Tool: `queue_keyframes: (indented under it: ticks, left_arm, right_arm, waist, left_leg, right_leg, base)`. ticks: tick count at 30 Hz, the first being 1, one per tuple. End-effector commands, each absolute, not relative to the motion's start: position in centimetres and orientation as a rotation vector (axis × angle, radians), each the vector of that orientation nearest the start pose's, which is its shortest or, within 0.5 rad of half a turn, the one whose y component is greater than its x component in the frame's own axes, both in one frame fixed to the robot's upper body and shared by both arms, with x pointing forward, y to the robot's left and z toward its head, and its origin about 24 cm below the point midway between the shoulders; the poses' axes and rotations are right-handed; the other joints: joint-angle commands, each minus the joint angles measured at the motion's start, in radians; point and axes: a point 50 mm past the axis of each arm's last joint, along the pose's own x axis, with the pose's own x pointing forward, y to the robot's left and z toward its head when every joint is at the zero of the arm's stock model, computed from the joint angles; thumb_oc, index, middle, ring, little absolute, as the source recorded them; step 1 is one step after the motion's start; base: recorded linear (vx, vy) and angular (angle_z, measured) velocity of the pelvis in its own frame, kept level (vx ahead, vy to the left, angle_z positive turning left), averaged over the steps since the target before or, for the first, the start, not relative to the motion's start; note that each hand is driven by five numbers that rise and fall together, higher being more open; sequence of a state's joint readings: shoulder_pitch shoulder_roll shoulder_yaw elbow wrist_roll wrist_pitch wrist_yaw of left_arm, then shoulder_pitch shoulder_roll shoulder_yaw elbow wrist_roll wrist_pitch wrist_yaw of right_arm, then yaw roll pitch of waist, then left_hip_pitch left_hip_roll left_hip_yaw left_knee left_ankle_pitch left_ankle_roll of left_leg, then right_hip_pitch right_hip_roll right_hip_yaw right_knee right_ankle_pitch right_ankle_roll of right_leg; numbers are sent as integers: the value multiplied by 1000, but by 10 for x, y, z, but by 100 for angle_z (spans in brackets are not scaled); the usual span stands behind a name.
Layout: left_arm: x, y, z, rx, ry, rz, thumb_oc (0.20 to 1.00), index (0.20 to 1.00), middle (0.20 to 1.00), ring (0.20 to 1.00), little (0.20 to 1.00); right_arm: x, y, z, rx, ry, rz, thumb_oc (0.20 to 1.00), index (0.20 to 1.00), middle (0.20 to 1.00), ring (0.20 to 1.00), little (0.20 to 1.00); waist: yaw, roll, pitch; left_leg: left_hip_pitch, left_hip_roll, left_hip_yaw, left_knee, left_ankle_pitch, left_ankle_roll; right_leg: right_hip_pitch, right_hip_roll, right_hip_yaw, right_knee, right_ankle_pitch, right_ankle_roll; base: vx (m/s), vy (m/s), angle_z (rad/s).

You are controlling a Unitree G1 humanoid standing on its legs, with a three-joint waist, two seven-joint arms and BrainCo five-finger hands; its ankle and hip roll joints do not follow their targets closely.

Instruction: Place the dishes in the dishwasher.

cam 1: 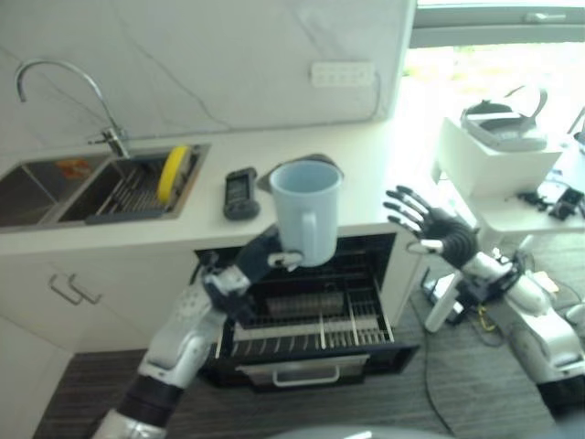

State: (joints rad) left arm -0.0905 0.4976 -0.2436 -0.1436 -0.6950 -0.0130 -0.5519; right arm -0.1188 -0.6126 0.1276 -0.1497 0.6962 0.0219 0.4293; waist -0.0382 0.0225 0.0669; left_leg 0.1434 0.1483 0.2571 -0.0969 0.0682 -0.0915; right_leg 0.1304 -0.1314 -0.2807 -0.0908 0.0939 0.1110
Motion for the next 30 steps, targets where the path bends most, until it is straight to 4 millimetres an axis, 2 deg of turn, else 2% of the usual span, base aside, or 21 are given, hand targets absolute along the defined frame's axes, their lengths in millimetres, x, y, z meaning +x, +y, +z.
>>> queue_keyframes:
  ticks: [1, 12, 20, 24, 30]
  left_arm:
    - [257, 138, 120, -181, -224, -927, 200, 200, 200, 200, 200]
    - [255, 125, 108, -171, -143, -1050, 200, 200, 200, 200, 200]
    - [250, 118, 101, -173, -96, -1110, 200, 200, 200, 200, 200]
    - [250, 117, 98, -160, -78, -1116, 200, 200, 200, 200, 200]
    - [249, 118, 95, -151, -58, -1128, 200, 200, 200, 200, 200]
  right_arm:
    - [274, -173, 152, 127, -296, 740, 1000, 1000, 1000, 1000, 1000]
    - [283, -147, 164, 152, -316, 831, 1000, 1000, 1000, 1000, 1000]
    - [282, -135, 167, 144, -319, 891, 1000, 1000, 1000, 1000, 1000]
    - [280, -126, 167, 211, -292, 965, 1000, 1000, 1000, 1000, 1000]
    - [275, -115, 164, 222, -258, 1052, 1000, 1000, 1000, 1000, 1000]
  waist:
    - [23, -28, -6]
    - [40, -26, -16]
    - [44, -25, -19]
    - [47, -25, -20]
    - [47, -25, -21]
  left_leg:
    - [24, 33, -41, 10, -82, -14]
    - [25, 30, -52, 10, -88, -12]
    - [25, 29, -53, 10, -90, -10]
    - [26, 29, -48, 10, -90, -11]
    - [26, 30, -43, 10, -89, -10]
  right_leg:
    - [15, -56, 5, 4, -61, 61]
    - [18, -62, -7, 4, -61, 62]
    - [20, -62, -7, 4, -64, 61]
    - [19, -61, -14, 4, -62, 62]
    - [18, -61, -14, 4, -62, 61]
  base:
    - [13, -11, 11]
    - [1, -1, 0]
    - [-2, -3, 1]
    - [0, 0, 0]
    - [0, 0, 0]
